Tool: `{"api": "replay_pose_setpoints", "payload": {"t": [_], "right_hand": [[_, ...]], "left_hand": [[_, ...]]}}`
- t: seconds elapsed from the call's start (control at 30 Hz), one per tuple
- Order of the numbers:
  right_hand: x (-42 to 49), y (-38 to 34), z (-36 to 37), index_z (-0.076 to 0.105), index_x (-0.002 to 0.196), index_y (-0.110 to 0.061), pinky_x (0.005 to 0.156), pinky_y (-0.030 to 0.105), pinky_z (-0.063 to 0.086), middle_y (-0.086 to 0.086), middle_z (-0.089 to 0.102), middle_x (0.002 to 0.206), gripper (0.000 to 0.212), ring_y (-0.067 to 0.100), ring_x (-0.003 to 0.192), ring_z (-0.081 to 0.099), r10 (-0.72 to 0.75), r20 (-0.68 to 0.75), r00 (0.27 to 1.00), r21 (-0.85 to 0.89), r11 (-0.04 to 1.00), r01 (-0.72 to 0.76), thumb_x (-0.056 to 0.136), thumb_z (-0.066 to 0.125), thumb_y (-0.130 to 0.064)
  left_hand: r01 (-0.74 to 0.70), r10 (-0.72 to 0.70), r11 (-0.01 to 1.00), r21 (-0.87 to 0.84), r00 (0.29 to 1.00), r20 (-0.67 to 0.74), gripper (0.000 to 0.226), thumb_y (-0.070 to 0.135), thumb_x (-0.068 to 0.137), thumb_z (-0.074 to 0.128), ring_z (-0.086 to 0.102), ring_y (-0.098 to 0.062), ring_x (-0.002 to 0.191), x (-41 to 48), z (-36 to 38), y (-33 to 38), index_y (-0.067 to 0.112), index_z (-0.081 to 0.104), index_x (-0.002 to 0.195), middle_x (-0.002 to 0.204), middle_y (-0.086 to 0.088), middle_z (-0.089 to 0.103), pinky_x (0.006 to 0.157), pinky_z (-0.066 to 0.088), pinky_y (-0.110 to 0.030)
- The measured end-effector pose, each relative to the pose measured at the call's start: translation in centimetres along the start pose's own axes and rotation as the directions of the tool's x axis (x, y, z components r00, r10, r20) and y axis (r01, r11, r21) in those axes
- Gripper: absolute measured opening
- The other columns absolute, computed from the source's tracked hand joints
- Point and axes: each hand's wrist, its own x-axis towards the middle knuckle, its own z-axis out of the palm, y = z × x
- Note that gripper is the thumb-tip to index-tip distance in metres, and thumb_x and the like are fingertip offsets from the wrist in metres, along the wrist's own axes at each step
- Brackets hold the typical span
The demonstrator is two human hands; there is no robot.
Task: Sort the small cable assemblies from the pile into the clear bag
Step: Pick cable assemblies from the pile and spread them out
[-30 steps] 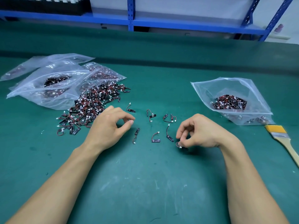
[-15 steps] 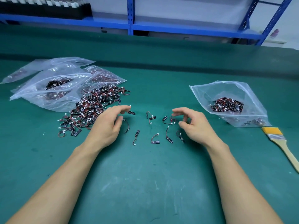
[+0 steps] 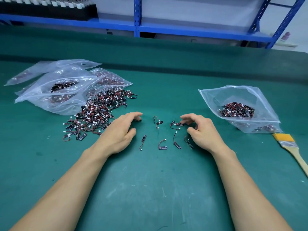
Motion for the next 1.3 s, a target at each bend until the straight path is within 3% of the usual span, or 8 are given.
{"api": "replay_pose_setpoints", "payload": {"t": [0.1,0.27,0.43,0.63,0.8,1.0,1.13,1.3], "right_hand": [[0.04,0.16,0.03,0.066,0.117,-0.031,0.084,0.018,0.039,-0.020,0.070,0.099,0.054,-0.005,0.097,0.054,-0.006,-0.024,1.000,-0.004,1.000,0.005,0.078,0.052,0.004],[-0.08,0.01,-0.08,0.070,0.116,-0.027,0.087,0.025,0.042,-0.019,0.068,0.094,0.052,0.011,0.100,0.053,-0.059,-0.040,0.997,-0.040,0.998,0.058,0.078,0.054,0.006],[0.02,-0.25,-0.05,0.076,0.110,-0.030,0.082,0.009,0.031,-0.011,0.063,0.096,0.045,0.013,0.097,0.044,-0.081,0.034,0.996,-0.110,0.990,0.084,0.083,0.055,0.000],[0.04,-0.12,-0.16,0.075,0.109,-0.031,0.087,0.033,0.042,-0.014,0.062,0.094,0.037,0.014,0.099,0.043,-0.050,0.020,0.999,-0.141,0.989,0.052,0.085,0.058,-0.008],[0.05,-0.05,-0.34,0.075,0.104,-0.032,0.083,0.033,0.044,-0.018,0.063,0.087,0.031,0.011,0.095,0.043,-0.028,-0.024,0.999,-0.170,0.985,0.024,0.084,0.059,-0.013],[-0.07,-0.25,-0.34,0.074,0.087,-0.034,0.078,0.030,0.041,-0.021,0.064,0.080,0.026,0.011,0.092,0.048,-0.002,-0.073,0.997,-0.126,0.992,-0.007,0.086,0.060,-0.012],[-0.06,-0.37,-0.41,0.075,0.092,-0.029,0.082,0.031,0.044,-0.019,0.063,0.080,0.025,0.015,0.089,0.053,0.015,-0.148,0.989,-0.076,0.997,-0.026,0.087,0.061,-0.009],[-0.17,-0.38,-0.30,0.074,0.091,-0.030,0.083,0.030,0.045,-0.021,0.062,0.081,0.026,0.015,0.087,0.057,0.038,-0.202,0.979,0.000,0.999,-0.038,0.087,0.061,-0.008]], "left_hand": [[0.000,0.000,1.000,-0.016,1.000,-0.006,0.055,0.004,0.092,0.053,0.045,-0.006,0.121,-0.02,0.10,-0.23,0.025,0.043,0.142,0.127,0.015,0.057,0.106,0.033,-0.027],[-0.014,0.012,0.999,-0.043,0.998,-0.059,0.055,0.003,0.089,0.056,0.048,-0.001,0.115,-0.17,0.21,-0.34,0.030,0.048,0.136,0.119,0.020,0.059,0.102,0.035,-0.022],[-0.018,0.023,0.999,0.039,0.989,-0.143,0.046,0.018,0.086,0.049,0.044,-0.012,0.116,-0.05,-0.08,-0.12,0.025,0.053,0.131,0.124,0.014,0.050,0.102,0.034,-0.029],[0.031,-0.030,0.987,0.156,1.000,-0.007,0.043,0.022,0.099,0.052,0.031,-0.017,0.140,0.06,0.30,-0.18,0.027,0.050,0.142,0.152,0.007,0.040,0.117,0.025,-0.042],[0.022,-0.021,0.982,0.189,1.000,-0.007,0.043,0.028,0.099,0.054,0.032,-0.017,0.140,0.06,0.22,0.03,0.028,0.051,0.141,0.150,0.007,0.043,0.118,0.023,-0.039],[0.003,0.002,0.983,0.184,1.000,-0.027,0.039,0.029,0.096,0.059,0.040,-0.016,0.127,-0.06,0.20,0.10,0.026,0.054,0.134,0.130,0.009,0.053,0.112,0.029,-0.034],[0.026,-0.019,0.995,0.100,0.997,-0.068,0.043,0.024,0.095,0.059,0.041,-0.013,0.125,-0.16,-0.01,0.18,0.026,0.049,0.136,0.132,0.010,0.051,0.109,0.033,-0.034],[0.027,-0.029,0.990,0.141,1.000,0.010,0.058,0.027,0.097,0.055,0.033,-0.012,0.140,-0.17,0.09,0.48,0.024,0.035,0.151,0.150,0.005,0.044,0.123,0.015,-0.032]]}}
